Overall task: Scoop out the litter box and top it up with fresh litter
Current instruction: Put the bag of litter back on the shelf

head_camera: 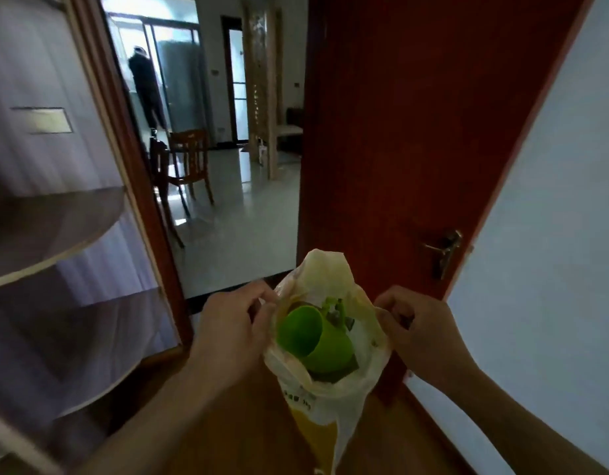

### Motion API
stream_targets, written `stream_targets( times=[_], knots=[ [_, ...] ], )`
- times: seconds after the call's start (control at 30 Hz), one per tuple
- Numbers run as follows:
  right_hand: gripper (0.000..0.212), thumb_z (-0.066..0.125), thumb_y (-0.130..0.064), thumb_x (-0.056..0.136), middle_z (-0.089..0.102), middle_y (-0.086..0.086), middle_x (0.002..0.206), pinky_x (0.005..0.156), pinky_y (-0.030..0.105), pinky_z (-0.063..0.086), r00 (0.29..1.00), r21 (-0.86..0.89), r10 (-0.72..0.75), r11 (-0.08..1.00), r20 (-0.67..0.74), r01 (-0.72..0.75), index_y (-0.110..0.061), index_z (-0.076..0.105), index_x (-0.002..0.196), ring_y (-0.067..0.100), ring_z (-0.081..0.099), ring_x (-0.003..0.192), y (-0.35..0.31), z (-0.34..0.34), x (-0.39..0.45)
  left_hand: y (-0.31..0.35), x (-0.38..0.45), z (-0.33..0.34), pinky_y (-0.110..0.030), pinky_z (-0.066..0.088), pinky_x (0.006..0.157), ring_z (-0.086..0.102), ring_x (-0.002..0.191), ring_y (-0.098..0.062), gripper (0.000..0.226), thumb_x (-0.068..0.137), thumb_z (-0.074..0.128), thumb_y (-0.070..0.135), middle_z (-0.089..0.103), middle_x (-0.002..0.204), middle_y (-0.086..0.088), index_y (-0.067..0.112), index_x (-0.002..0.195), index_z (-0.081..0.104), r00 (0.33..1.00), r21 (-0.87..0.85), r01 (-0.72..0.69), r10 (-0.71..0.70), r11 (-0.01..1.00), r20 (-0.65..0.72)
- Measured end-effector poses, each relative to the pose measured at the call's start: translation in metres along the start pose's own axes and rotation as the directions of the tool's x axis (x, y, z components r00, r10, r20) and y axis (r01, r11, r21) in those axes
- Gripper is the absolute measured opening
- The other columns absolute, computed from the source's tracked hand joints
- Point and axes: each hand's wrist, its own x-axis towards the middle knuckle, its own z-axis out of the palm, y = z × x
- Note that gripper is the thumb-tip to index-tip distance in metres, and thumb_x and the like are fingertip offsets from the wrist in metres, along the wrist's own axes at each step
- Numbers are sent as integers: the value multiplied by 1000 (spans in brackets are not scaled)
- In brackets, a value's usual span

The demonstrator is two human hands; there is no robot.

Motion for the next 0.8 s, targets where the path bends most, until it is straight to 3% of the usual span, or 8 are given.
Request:
stream_targets(
  times=[0.1, 0.23, 0.37, 0.47, 0.57, 0.67, 0.8],
  knots=[
    [17, 68, -13, 89, 58, -9, 52, 41, 21, 39, 993, 32, -84, 996, 80, 82, -28, 67, 81, 13, 52, 43, -26, 43, 44, -39, -1, -44, -34, 48, 53, 62, 59, -9, 16, 92, 63, 14, 65, 66, 11, 26, 83, 67, 993, 22, 62, -59, 998, -100],
    [15, 69, -13, 88, 59, -3, 50, 44, 33, 44, 969, 130, -184, 978, 164, 163, -26, 68, 80, 14, 52, 42, -54, 98, 98, -74, -1, -87, -33, 46, 55, 61, 56, -7, 11, 84, 59, 20, 63, 62, 8, 23, 77, 66, 960, 67, 145, -124, 987, -250],
    [14, 69, -17, 87, 58, -2, 49, 46, 30, 44, 940, 262, -268, 942, 209, 211, -25, 68, 77, 14, 53, 44, -71, 149, 145, -110, 11, -112, -37, 53, 59, 66, 63, -9, 11, 86, 59, 22, 69, 70, 8, 22, 83, 69, 926, 94, 251, -211, 963, -314],
    [15, 69, -15, 86, 53, -1, 45, 44, 20, 38, 916, 359, -320, 907, 242, 222, -24, 67, 74, 8, 45, 39, -73, 182, 183, -129, 28, -122, -35, 52, 58, 66, 62, -9, 15, 87, 68, 10, 69, 68, 10, 23, 79, 69, 889, 134, 317, -245, 939, -387],
    [18, 69, -8, 85, 48, 3, 42, 45, 27, 37, 895, 460, -354, 865, 271, 202, -21, 67, 73, 13, 41, 39, -69, 215, 231, -150, 54, -129, -36, 51, 60, 66, 61, -11, 13, 83, 67, 14, 69, 67, 8, 24, 75, 69, 840, 145, 393, -291, 908, -458],
    [22, 69, -6, 85, 48, 3, 41, 44, 25, 35, 866, 562, -409, 804, 289, 193, -23, 67, 70, 9, 40, 39, -72, 240, 285, -167, 90, -132, -36, 50, 59, 66, 60, -16, 8, 78, 64, 18, 69, 66, 5, 22, 75, 70, 780, 164, 448, -295, 879, -551],
    [23, 67, -8, 87, 45, -7, 40, 44, 23, 35, 813, 636, -512, 732, 277, 245, -24, 66, 71, 6, 38, 39, -84, 262, 354, -180, 134, -134, -19, 43, 49, 59, 49, -9, 21, 82, 74, 1, 65, 57, 7, 22, 76, 73, 704, 205, 529, -291, 824, -648]
  ],
)
